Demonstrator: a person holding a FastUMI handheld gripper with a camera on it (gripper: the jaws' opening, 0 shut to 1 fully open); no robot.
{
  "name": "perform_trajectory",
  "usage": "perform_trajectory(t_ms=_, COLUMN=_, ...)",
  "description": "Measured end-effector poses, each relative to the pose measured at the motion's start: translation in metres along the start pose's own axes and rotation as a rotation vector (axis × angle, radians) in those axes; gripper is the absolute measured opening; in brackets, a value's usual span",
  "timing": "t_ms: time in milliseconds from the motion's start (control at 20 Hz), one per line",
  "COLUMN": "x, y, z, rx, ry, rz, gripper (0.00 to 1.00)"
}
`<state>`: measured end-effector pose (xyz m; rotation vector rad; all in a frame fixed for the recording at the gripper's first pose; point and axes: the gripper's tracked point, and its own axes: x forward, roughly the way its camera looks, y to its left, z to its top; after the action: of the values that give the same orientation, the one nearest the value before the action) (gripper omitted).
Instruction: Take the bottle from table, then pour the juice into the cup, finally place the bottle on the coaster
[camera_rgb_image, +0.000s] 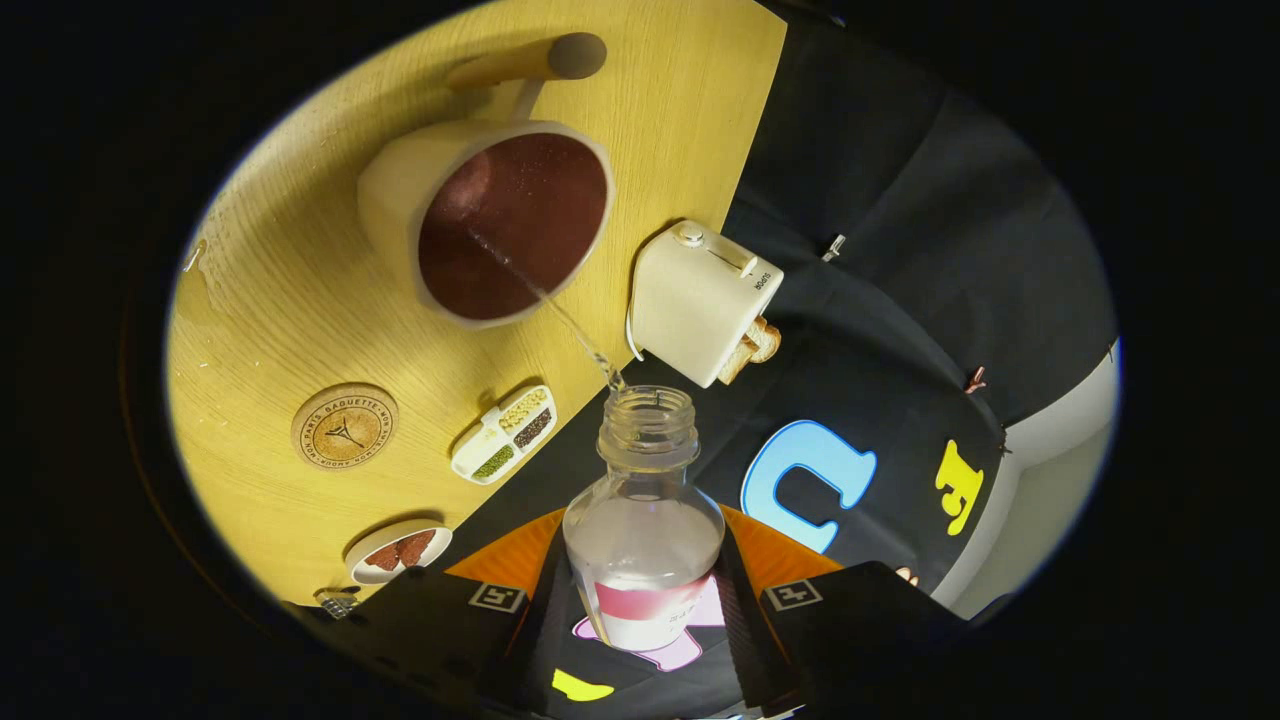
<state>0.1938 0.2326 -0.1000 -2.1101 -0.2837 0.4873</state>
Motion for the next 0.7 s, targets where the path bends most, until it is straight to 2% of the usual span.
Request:
perform_trajectory(t_ms=450, x=-0.0015, y=0.0005, z=0.0016, rx=0.014, ry=0.001, rz=0.003, gripper=0.71)
perform_trajectory(t_ms=700, x=-0.0051, y=0.0076, z=0.0008, rx=0.095, ry=0.022, rz=0.027, gripper=0.72)
